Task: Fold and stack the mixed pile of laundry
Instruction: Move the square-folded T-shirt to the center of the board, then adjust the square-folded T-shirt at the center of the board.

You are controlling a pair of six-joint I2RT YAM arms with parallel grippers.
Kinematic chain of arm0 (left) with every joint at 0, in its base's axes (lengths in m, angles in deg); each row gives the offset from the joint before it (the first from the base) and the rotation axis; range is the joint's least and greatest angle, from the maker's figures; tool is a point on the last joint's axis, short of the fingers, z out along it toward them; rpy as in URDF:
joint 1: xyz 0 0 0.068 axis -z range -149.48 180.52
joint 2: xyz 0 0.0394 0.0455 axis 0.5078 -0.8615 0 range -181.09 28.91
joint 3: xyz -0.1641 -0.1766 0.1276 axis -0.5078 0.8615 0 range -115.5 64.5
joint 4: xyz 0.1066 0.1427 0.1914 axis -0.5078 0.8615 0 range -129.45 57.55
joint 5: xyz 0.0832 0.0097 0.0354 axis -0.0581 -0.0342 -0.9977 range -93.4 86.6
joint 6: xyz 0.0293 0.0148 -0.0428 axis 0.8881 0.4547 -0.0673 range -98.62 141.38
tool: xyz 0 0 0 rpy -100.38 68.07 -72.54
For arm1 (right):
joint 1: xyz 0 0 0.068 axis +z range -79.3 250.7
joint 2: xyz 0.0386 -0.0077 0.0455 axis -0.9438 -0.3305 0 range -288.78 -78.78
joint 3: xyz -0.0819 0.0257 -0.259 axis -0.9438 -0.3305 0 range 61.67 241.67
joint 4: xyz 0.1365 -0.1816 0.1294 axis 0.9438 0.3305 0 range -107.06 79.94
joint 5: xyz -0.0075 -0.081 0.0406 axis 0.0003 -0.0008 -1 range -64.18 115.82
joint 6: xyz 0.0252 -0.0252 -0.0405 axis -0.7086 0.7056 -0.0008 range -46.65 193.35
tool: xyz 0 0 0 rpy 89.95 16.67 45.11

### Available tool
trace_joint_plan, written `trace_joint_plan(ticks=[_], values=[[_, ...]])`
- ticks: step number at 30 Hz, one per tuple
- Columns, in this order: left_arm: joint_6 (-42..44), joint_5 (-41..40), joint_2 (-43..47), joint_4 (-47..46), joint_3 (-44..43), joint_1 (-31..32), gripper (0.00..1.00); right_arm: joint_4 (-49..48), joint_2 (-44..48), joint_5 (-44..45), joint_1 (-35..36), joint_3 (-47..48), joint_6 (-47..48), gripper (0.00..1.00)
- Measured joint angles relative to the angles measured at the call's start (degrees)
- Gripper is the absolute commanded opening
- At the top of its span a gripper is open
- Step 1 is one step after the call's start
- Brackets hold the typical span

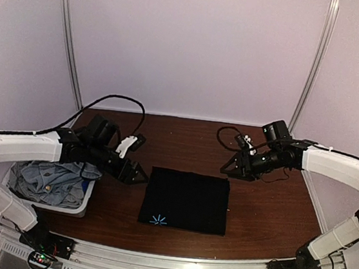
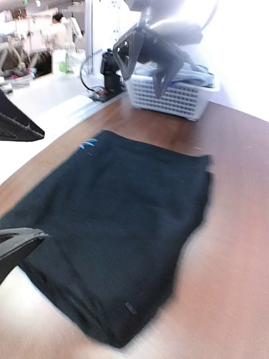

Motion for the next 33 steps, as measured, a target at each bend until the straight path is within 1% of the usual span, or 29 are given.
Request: trace_joint_plan(ticks=[2, 4, 7, 9, 14, 19, 27, 31, 33], values=[[1.9, -0.1, -0.8, 0.2, -4.0, -2.8, 0.71, 2.5, -0.3, 1.4, -3.4, 4.3, 4.0, 0.53], [4.5, -0.4, -3.7, 0.8, -8.5, -4.5, 0.71, 5.0, -2.3, 3.7, -5.3, 7.6, 8.1, 0.54], [9.0, -0.4, -10.5, 0.7, -15.3, -6.5, 0.71, 8.2, -6.8, 6.9, -6.7, 10.7, 13.6, 0.58], [11.3, 1.5, -15.2, 0.8, -18.3, -8.3, 0.71, 9.8, -9.7, 8.2, -7.4, 11.5, 16.1, 0.60], [16.6, 6.7, -27.7, 1.4, -24.7, -13.2, 0.71, 11.8, -16.1, 8.2, -9.2, 13.9, 19.5, 0.60], [19.5, 10.5, -33.8, 2.1, -27.4, -13.2, 0.69, 11.7, -19.5, 6.1, -9.4, 14.7, 21.2, 0.60], [21.4, 14.3, -38.4, 0.8, -28.9, -13.0, 0.60, 9.0, -23.3, 1.7, -9.4, 14.7, 22.9, 0.57], [21.4, 15.6, -39.7, 0.7, -28.9, -13.0, 0.55, 8.3, -25.2, 0.5, -9.4, 14.9, 23.7, 0.54], [21.5, 16.1, -39.8, 0.6, -28.9, -13.0, 0.50, 8.3, -26.0, 0.4, -9.4, 15.3, 24.0, 0.48]])
